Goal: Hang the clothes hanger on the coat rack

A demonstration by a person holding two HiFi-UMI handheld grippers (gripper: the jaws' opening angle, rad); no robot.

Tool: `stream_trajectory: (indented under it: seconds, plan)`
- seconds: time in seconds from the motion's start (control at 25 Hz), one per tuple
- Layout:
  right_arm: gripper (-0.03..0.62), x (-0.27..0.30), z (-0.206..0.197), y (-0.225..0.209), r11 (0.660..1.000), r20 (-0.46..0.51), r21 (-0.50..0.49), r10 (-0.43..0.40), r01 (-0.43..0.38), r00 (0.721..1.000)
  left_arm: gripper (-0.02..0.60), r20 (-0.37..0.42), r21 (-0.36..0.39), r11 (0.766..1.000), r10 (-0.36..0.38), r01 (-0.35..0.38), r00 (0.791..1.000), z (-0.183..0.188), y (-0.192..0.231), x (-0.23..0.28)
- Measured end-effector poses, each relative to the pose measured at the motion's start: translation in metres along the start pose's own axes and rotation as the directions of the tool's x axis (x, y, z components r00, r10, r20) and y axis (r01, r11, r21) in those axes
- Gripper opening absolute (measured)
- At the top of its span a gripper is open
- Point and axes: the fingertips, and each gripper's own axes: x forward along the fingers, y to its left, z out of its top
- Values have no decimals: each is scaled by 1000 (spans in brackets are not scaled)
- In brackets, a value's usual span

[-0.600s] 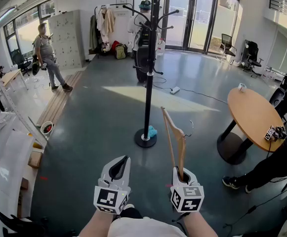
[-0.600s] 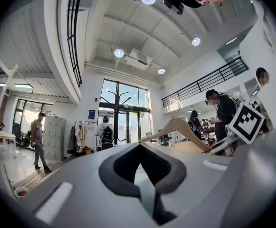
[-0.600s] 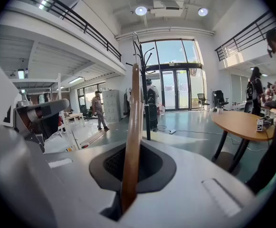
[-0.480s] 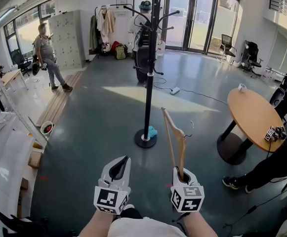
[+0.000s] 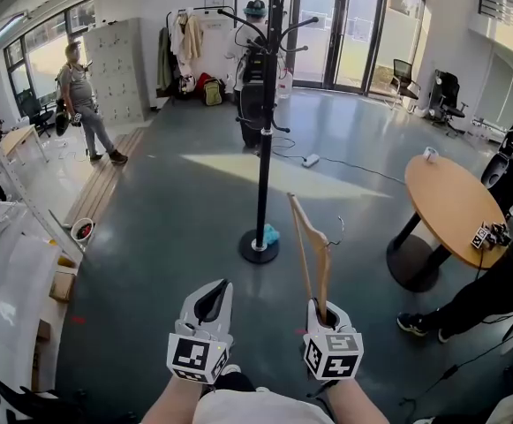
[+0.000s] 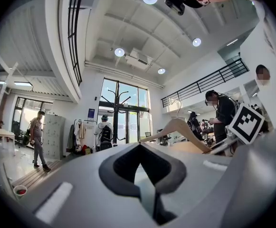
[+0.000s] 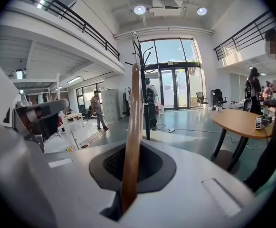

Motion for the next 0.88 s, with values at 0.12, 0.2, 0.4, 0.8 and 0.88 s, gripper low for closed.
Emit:
stream_trajectory:
  seconds: [0.12, 0.2, 0.4, 0.8, 0.88]
  plan:
    - [28, -1, -4, -1, 1000, -4, 9, -2, 2, 1000, 0, -7, -3, 1000, 1, -1, 1000, -3, -1, -1]
    - [28, -3, -7, -3, 1000, -10, 14, -3, 3, 1000, 0, -12, -7, 1000, 2, -2, 1000, -5, -2, -2]
    - [28, 2, -10, -14, 1000, -25, 26, -8, 9, 1000, 0, -27, -3, 1000, -5, 5, 1000, -10, -7, 4]
    - [28, 45, 4, -23, 999, -43, 32, -10, 12, 999, 0, -29, 0, 1000, -8, 8, 1000, -13, 20, 46]
    - [28, 64, 7, -30, 999, -54, 34, -20, 21, 998, 0, -31, -6, 1000, -11, 11, 999, -18, 31, 63]
